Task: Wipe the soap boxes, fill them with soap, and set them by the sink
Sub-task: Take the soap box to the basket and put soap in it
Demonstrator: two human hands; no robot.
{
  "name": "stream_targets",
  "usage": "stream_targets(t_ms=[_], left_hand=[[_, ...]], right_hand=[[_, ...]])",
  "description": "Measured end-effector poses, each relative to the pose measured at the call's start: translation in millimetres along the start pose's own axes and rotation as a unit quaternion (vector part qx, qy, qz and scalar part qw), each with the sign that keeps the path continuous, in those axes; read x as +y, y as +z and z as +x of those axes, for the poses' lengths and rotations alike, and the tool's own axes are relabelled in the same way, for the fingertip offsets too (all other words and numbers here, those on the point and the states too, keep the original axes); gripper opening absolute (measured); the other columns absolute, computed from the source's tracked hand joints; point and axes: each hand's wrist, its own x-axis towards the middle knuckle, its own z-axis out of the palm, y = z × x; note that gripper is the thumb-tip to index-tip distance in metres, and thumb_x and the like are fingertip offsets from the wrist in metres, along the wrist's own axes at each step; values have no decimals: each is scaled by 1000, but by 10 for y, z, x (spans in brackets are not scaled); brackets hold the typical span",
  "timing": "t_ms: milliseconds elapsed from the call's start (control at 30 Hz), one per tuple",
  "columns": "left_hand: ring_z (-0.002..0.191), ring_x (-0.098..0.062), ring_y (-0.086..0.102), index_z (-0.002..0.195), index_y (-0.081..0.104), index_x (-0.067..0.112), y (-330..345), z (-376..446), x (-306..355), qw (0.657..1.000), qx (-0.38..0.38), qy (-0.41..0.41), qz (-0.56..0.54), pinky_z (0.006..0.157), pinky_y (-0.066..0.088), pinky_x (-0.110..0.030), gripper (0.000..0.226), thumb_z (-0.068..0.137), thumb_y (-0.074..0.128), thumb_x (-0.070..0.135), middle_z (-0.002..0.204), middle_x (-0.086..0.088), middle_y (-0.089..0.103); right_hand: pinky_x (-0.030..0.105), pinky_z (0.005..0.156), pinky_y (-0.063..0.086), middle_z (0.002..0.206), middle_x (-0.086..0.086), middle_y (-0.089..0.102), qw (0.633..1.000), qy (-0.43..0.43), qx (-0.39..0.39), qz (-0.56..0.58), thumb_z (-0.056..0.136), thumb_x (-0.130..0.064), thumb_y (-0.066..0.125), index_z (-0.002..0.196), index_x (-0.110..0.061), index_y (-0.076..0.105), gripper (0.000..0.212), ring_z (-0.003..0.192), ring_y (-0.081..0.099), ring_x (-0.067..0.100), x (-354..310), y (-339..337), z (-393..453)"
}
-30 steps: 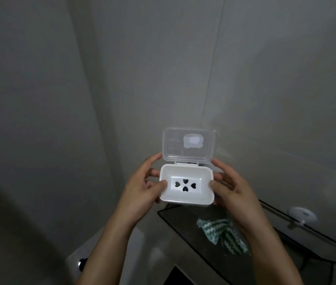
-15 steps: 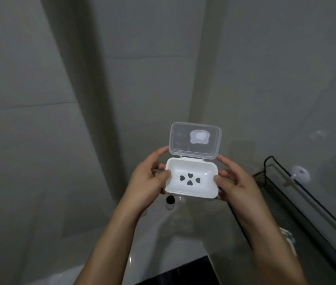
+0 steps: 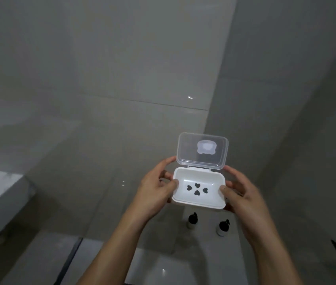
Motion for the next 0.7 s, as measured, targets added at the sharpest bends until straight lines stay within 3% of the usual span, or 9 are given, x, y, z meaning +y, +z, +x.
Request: stream_targets(t_ms=[100, 200, 333, 467, 700], left_hand=[[66, -25, 48, 133, 58, 29, -547, -71, -30, 999, 47, 4, 7, 53, 50, -30, 58, 87, 55, -6, 91, -21, 56], [66, -23, 51, 133, 58, 30, -1119, -181, -80, 996, 89, -2, 14, 53, 50, -29, 58, 87, 56, -5, 97, -23, 59], [65, -20, 57, 132, 58, 37, -1929, -445, -216, 986, 161, -9, 33, 53, 51, -26, 57, 87, 58, 1, 95, -15, 63], [63, -12, 60, 127, 58, 46, -2651, -836, -363, 966, 254, -20, 46, 58, 50, -25, 55, 85, 62, 10, 81, 6, 63], [66, -3, 63, 122, 58, 54, -3516, -1586, -565, 911, 405, -53, 52, 59, 51, -24, 54, 77, 61, 24, 84, 8, 66]], right_hand=[[30, 64, 58, 99, -1, 75, 999, -7, -36, -3, 95, 2, 57, 127, -39, 63, 53, 85, 74, 14, -75, 558, 38], [23, 60, 56, 93, -6, 73, 997, -11, -70, -4, 95, 1, 58, 129, -37, 63, 51, 79, 72, 6, -133, 1162, 69], [19, 56, 53, 94, 0, 69, 990, -18, -140, 1, 95, 2, 57, 129, -33, 64, 49, 72, 69, 2, -191, 2042, 8], [21, 57, 53, 96, 4, 68, 974, -31, -222, -4, 95, 2, 58, 129, -33, 64, 49, 71, 67, 4, -269, 2882, -112], [22, 56, 54, 91, -3, 67, 929, -27, -370, 5, 94, 4, 58, 127, -33, 64, 49, 71, 68, 1, -311, 4114, -402]])
